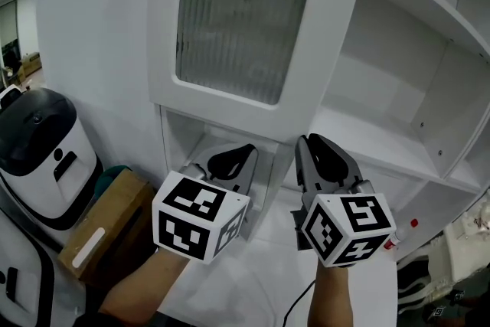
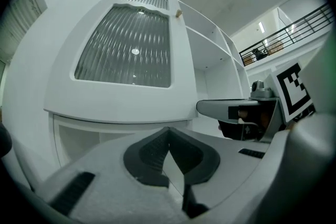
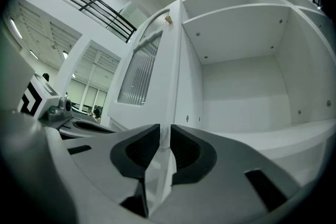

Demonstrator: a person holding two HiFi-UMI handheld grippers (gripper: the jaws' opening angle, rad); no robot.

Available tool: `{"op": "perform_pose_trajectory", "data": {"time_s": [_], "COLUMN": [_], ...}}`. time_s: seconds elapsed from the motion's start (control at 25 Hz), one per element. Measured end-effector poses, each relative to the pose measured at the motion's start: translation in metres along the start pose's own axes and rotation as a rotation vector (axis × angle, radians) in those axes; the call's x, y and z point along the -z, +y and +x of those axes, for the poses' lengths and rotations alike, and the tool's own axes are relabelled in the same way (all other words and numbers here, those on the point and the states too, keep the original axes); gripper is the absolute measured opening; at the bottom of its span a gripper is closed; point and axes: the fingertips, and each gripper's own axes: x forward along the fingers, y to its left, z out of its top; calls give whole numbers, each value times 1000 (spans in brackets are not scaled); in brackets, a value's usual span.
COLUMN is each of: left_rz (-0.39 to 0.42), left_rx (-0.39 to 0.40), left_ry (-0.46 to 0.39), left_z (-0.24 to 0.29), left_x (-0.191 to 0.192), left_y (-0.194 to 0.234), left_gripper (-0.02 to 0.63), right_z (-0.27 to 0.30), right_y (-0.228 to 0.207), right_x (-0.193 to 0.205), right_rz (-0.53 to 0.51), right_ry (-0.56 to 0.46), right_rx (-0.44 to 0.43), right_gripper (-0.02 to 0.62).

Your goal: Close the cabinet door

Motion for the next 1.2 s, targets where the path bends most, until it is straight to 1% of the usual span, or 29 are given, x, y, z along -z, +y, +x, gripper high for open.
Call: {"op": "perform_pose_trajectory", "data": {"time_s": [0.2,0.56,0.8,1.2], "left_rz": [-13,-24,-14,6], "left_rx": [38,76,102,124], "left_ry": [-6,-8,-6,5], "left_z": [-14,-48,-70,-104], "left_x": [0,-4,-5,-1], "left_y": [2,14,16,17], "left_gripper": [12,12,12,12], "right_z": [-8,-21,-30,-41], "right_y": [8,54,87,141], "right_x": [4,0,-3,-4], "right_rz": [8,-1,5,19], "right_ry": [26,49,50,59], "right_rx": [47,76,74,33], "right_gripper": [64,55,47,23]}}
